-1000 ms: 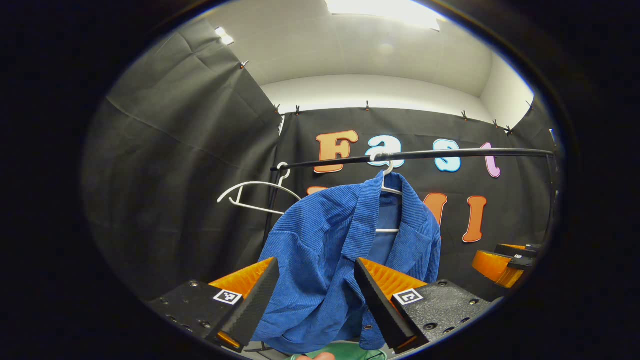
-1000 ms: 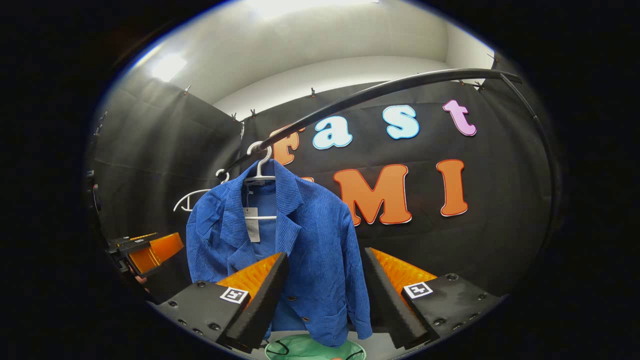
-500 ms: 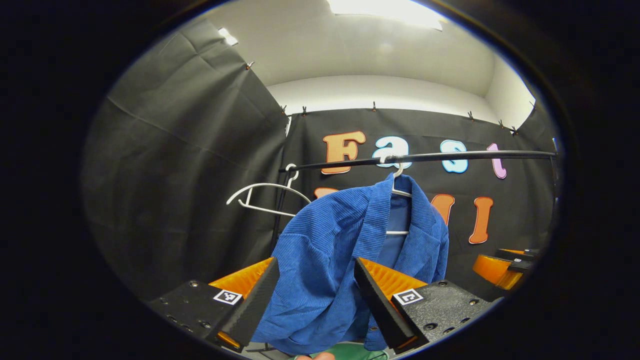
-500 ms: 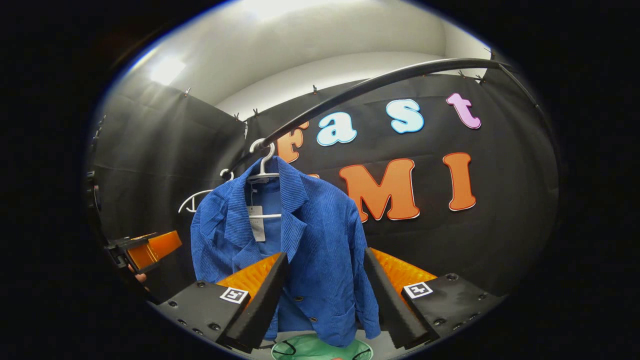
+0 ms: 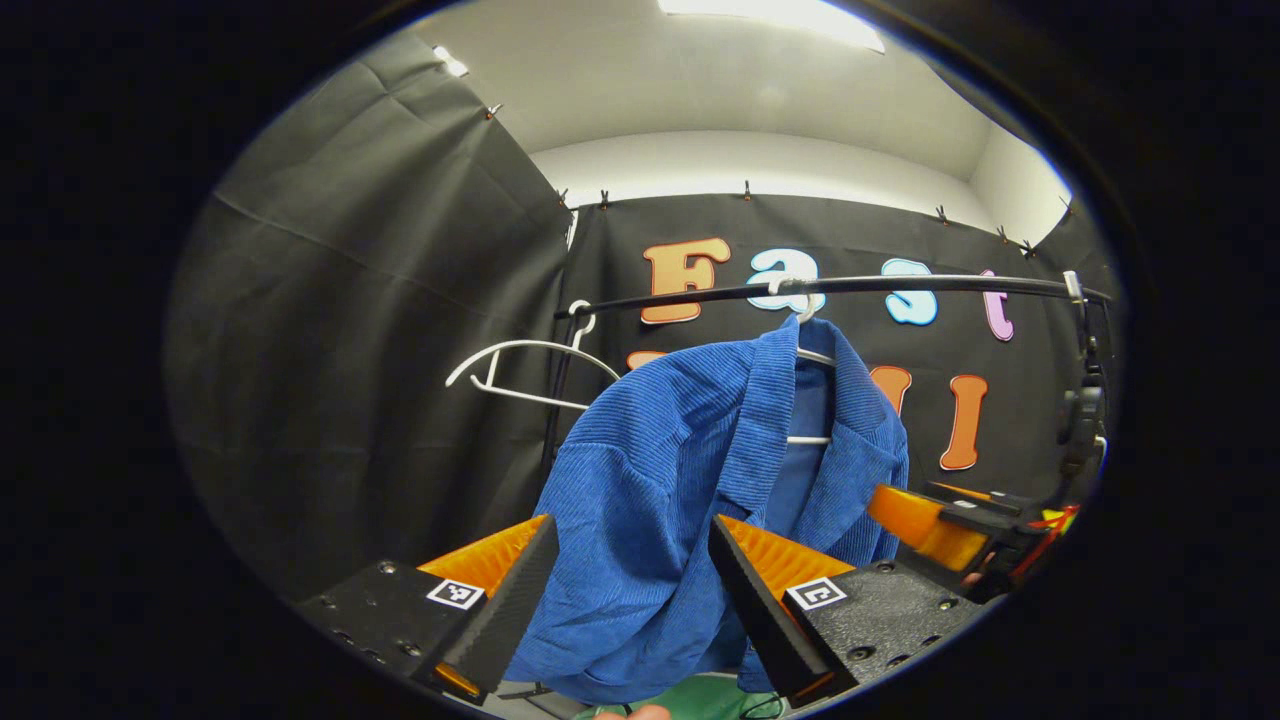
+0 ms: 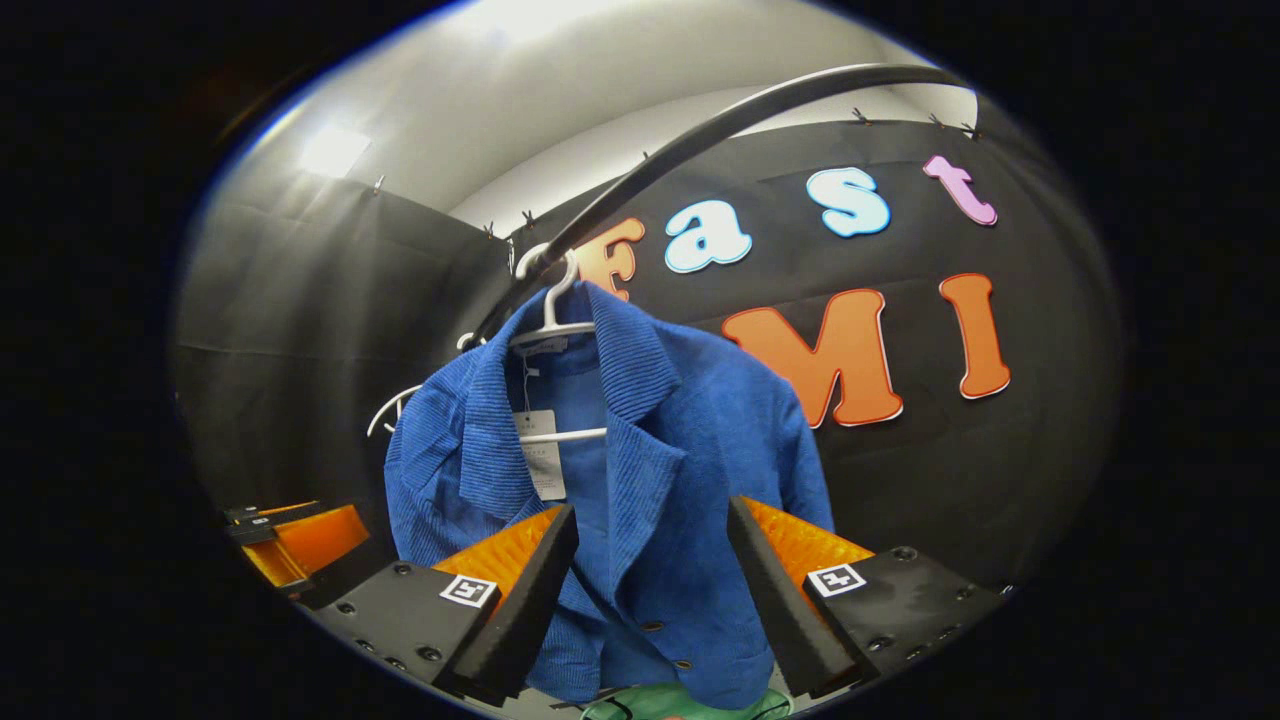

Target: Grasp the clothes on the hanger with both hands and then place them into the laundry hamper below.

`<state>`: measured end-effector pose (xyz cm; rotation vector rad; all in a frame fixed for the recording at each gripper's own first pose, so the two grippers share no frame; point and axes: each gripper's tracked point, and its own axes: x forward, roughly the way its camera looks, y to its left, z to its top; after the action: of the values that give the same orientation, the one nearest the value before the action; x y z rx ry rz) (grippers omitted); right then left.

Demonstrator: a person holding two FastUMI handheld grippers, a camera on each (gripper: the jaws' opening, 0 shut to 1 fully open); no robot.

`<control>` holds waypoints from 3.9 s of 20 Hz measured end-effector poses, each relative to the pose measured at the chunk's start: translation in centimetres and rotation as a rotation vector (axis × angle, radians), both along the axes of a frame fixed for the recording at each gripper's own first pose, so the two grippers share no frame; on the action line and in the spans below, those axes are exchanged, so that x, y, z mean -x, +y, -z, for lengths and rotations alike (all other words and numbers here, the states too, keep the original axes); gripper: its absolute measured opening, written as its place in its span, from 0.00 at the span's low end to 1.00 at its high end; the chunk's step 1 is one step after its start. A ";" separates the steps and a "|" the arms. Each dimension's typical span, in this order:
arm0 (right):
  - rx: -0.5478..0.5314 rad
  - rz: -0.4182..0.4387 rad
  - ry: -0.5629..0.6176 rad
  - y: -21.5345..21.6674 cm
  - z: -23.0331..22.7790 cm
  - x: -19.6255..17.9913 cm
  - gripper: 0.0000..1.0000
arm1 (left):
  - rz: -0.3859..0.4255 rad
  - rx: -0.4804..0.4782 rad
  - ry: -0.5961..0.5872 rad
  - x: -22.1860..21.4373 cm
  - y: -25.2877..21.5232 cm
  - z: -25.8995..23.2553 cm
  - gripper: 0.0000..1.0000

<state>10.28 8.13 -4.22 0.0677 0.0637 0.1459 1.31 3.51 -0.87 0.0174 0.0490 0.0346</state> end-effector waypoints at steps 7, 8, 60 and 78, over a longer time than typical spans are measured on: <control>0.025 0.173 0.103 0.3 7.2 -7.4 0.98 | 0.130 0.033 -0.001 -3.3 0.1 0.7 0.95; 0.024 0.215 0.123 -0.6 8.4 -8.3 0.89 | 0.167 0.042 0.009 -3.6 -0.3 1.0 0.92; -0.017 -0.045 -0.190 -7.5 -7.1 3.9 0.10 | -0.116 -0.227 -0.073 -4.9 -1.1 2.7 0.07; -0.027 -0.038 -0.181 -6.9 -6.5 3.5 0.10 | -0.049 -0.391 -0.274 -9.6 3.3 -19.0 0.02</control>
<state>6.79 1.25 2.23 0.0795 -0.1175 0.1899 10.92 6.85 18.09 0.4021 -0.2316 0.0949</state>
